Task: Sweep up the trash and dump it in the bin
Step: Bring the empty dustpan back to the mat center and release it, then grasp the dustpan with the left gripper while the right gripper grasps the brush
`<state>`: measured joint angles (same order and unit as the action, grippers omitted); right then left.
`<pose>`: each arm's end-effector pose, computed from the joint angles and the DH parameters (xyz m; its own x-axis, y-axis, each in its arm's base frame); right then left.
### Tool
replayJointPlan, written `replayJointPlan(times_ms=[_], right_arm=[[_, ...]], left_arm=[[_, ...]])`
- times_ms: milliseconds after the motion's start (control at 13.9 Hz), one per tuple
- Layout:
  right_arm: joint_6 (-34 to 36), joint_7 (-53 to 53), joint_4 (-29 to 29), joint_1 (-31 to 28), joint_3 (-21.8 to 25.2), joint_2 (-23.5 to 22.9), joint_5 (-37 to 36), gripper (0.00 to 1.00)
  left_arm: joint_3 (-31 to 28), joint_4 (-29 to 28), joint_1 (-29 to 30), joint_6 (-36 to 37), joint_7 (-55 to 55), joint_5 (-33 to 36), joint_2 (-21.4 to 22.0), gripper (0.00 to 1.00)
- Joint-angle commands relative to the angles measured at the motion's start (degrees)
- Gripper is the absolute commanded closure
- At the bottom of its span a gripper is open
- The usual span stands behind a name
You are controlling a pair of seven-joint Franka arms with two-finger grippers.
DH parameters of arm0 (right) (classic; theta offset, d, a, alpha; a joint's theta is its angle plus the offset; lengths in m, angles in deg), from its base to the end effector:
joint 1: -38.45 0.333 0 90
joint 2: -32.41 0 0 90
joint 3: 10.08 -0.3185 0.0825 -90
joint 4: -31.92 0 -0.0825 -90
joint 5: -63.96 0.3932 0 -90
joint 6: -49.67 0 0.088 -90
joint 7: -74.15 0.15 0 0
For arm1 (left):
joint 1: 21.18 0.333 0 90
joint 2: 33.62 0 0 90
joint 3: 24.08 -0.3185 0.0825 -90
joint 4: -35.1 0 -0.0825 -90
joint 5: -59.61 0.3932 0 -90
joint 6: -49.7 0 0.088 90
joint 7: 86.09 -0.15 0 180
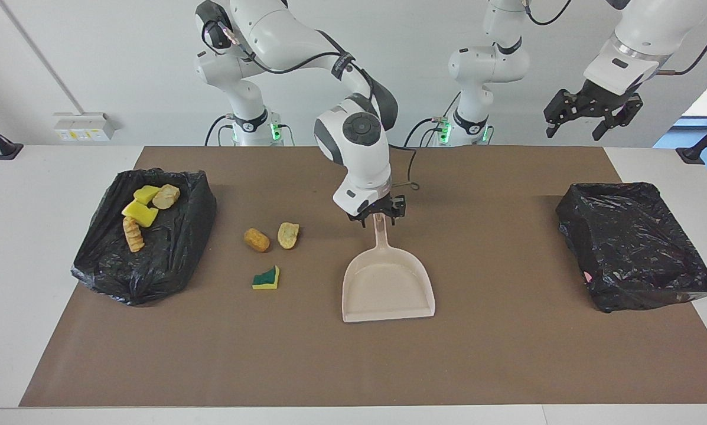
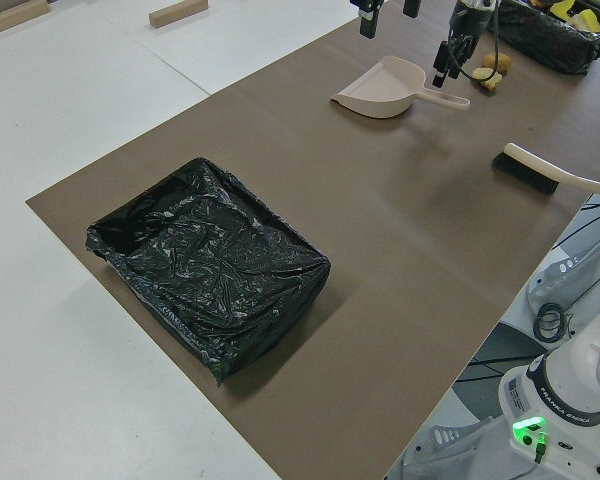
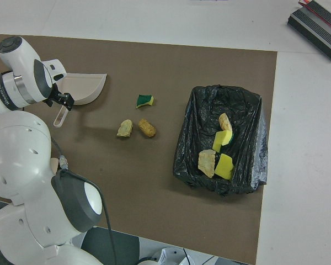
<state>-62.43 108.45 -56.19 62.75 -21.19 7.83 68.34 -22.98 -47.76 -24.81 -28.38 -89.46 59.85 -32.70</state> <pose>0.5649 0.3936 0.3676 0.9957 -0.0210 -0.0901 -0.0319 -0.9922 -0.1206 0.5311 -0.0433 0.6340 0.9879 -0.1398 -0.0675 -0.1402 -0.9901 -0.0005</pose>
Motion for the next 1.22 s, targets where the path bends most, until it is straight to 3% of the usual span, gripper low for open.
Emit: replayJointPlan(times_ms=[0,287,574,789,1004,1147], right_arm=[[7.9,-2.5,-1.9,-1.5,0.0,6.8,1.8,0.00],[17.2,-2.2,-11.0,0.9,0.0,18.8,5.3,0.00],[13.2,-1.7,-27.3,5.8,0.0,29.6,10.6,0.00],[9.5,-1.7,-39.7,9.1,0.0,38.3,17.1,0.00],[5.2,-0.2,-46.2,14.0,0.0,40.3,19.4,0.00],[1.8,0.8,-48.8,15.2,0.0,40.2,19.7,0.00]], left_arm=[[-0.6,-0.3,-0.8,-0.3,0.3,0.3,0.7,0.00],[-0.2,-0.3,-3.5,-0.8,3.5,0.3,0.7,0.00],[-0.1,-0.5,-8.1,-6.9,7.1,0.0,-0.6,0.00],[-0.1,-1.8,-13.7,-14.3,12.4,0.0,-5.9,0.00],[0.0,-7.8,-18.9,-25.6,19.9,0.0,-8.2,0.00],[0.0,-8.7,-23.2,-29.9,23.1,-0.1,-12.8,0.00]])
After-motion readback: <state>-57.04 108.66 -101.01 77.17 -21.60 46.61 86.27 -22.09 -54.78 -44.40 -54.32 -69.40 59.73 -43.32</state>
